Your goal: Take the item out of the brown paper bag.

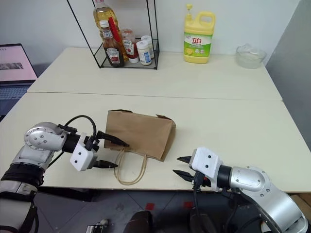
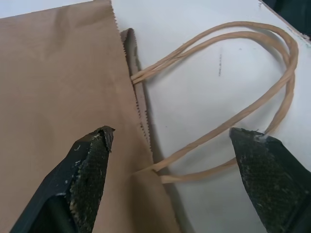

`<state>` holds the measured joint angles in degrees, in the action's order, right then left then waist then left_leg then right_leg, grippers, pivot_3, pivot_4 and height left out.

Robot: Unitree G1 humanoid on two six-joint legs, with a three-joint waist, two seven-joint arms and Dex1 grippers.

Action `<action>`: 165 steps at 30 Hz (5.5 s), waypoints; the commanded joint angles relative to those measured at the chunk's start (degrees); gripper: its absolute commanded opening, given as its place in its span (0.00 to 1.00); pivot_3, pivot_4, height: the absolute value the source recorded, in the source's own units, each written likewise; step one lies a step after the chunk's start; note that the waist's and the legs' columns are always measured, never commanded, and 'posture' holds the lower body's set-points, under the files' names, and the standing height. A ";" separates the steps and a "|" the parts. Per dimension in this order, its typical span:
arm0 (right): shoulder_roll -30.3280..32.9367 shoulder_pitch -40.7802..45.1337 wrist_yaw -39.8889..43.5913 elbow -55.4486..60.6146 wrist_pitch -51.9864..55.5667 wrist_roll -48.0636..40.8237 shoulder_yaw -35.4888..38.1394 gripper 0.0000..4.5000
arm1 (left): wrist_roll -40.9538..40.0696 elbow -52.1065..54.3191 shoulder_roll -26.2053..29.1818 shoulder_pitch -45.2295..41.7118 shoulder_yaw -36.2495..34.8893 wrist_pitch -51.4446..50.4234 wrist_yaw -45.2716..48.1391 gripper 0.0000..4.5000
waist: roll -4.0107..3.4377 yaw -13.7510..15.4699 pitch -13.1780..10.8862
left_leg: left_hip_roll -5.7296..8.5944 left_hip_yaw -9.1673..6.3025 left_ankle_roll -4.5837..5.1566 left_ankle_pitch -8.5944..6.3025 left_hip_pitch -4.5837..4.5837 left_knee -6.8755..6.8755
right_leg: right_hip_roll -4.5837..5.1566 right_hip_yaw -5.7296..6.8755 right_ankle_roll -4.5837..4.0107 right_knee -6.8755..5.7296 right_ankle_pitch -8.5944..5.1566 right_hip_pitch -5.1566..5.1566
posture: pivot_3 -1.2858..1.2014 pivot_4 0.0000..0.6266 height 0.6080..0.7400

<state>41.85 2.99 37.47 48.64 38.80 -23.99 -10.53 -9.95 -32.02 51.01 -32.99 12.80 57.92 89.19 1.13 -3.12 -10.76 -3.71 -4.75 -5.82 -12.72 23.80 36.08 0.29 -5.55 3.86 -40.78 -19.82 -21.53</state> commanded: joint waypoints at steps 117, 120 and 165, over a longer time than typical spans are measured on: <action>-9.37 10.98 -14.87 -40.21 -76.20 58.32 -11.93 0.91 | -14.76 31.82 -7.99 -4.79 -4.75 -80.40 -5.75 0.00 | 0.08 0.28 0.04 | 0.06 -0.03 -0.01 0.00 -0.13 0.01 | 0.03 0.00 -0.01 0.03 -0.01 0.16 | 0.52 0.24 1.00; -9.43 11.33 -16.21 -40.27 -78.73 59.39 -12.62 0.91 | -14.52 31.09 -8.04 -4.67 -4.80 -79.77 -5.46 0.00 | 0.08 0.26 0.04 | 0.06 -0.03 -0.02 0.01 -0.13 0.01 | 0.03 0.00 -0.01 0.03 -0.01 0.16 | 0.52 0.24 1.00; -15.23 19.66 -11.96 -54.81 -81.32 60.76 -21.13 0.01 | -18.11 29.62 -10.09 -13.84 -8.13 -88.61 -10.01 0.00 | 0.10 0.13 0.03 | 0.06 -0.03 -0.02 0.01 -0.12 0.01 | 0.04 0.00 -0.01 0.03 -0.01 0.17 | 0.52 0.24 1.00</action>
<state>26.39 23.21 24.54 -6.46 -42.08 37.88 -30.63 -26.23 -2.94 41.01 -44.61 7.30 -29.61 79.95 1.22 -2.99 -10.73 -3.65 -4.78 -5.84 -12.71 23.67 36.09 0.33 -5.54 3.84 -40.74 -19.83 -21.37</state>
